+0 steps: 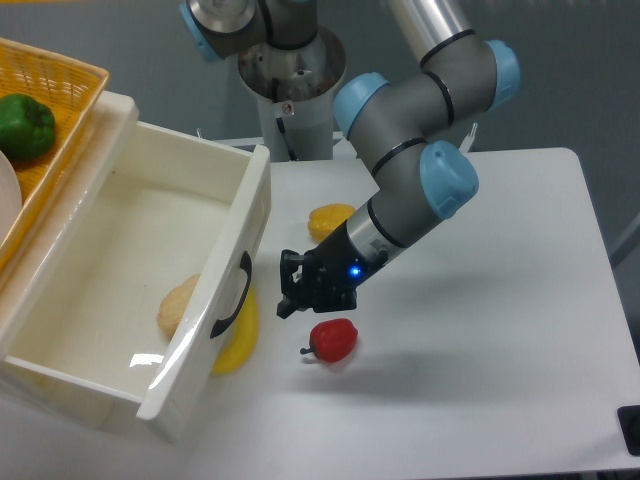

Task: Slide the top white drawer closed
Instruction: 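Lower the gripper against the drawer front beside its black handle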

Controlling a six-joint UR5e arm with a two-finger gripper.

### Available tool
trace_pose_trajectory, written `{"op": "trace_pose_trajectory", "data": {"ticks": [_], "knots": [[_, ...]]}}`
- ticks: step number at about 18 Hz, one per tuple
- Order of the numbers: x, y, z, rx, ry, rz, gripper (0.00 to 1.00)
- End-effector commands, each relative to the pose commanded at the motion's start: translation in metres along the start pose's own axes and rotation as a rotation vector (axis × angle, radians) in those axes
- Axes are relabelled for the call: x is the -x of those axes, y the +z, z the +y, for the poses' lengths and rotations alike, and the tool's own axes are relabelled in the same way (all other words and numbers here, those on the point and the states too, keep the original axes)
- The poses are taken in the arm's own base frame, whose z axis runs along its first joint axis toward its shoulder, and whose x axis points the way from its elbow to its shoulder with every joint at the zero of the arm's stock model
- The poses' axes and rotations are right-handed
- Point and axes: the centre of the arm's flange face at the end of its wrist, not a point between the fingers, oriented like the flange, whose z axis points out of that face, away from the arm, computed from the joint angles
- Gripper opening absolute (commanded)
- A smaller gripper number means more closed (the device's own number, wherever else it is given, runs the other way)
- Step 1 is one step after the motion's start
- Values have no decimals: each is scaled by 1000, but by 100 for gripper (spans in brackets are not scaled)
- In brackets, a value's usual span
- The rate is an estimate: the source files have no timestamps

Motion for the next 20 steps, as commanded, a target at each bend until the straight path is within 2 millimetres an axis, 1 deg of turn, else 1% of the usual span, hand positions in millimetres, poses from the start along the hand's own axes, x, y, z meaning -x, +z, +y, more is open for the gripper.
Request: {"op": "trace_pose_trajectory", "data": {"ticks": [4,8,16,18,20], "knots": [[-2,6,1,10,-3,9,0],[-9,16,1,20,3,24,0],[-11,18,3,32,-8,34,0],[-14,17,3,33,-5,34,0],[-23,17,2,36,1,35,0]]}}
